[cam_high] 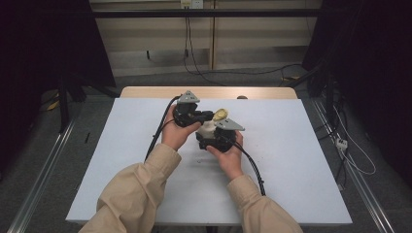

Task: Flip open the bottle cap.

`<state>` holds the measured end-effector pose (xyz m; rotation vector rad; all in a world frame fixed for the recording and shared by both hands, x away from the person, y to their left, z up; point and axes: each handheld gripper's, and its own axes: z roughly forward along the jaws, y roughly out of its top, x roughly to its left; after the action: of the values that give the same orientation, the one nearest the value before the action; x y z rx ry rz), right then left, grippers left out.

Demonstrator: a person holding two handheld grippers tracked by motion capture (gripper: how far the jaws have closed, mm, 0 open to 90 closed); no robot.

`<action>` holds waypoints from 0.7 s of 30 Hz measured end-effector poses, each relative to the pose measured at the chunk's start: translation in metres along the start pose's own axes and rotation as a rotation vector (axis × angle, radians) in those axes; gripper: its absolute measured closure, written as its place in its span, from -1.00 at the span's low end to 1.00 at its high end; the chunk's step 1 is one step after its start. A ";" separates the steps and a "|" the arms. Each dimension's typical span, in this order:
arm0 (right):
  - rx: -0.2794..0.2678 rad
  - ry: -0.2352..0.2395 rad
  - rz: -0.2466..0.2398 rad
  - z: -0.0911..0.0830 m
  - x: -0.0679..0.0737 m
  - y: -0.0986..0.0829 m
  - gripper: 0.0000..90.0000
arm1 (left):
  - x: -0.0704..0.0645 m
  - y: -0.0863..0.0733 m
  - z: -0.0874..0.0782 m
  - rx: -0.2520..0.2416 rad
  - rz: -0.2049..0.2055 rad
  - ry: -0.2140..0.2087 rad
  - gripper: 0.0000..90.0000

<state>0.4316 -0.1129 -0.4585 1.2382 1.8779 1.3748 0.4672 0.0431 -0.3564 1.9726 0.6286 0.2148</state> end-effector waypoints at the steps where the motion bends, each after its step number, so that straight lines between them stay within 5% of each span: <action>1: 0.000 -0.002 0.000 0.000 0.000 0.000 -0.91 | 0.000 0.000 -0.001 0.000 -0.002 0.003 0.82; 15: 0.031 -0.008 0.030 -0.005 0.001 -0.001 -0.94 | -0.006 -0.004 -0.012 -0.009 -0.004 0.063 0.02; 21: 0.050 0.019 0.028 -0.013 -0.002 -0.007 -0.95 | -0.007 -0.010 -0.022 -0.030 -0.039 0.072 -0.38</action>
<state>0.4190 -0.1211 -0.4598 1.2845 1.9254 1.3667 0.4485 0.0606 -0.3541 1.9289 0.7054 0.2709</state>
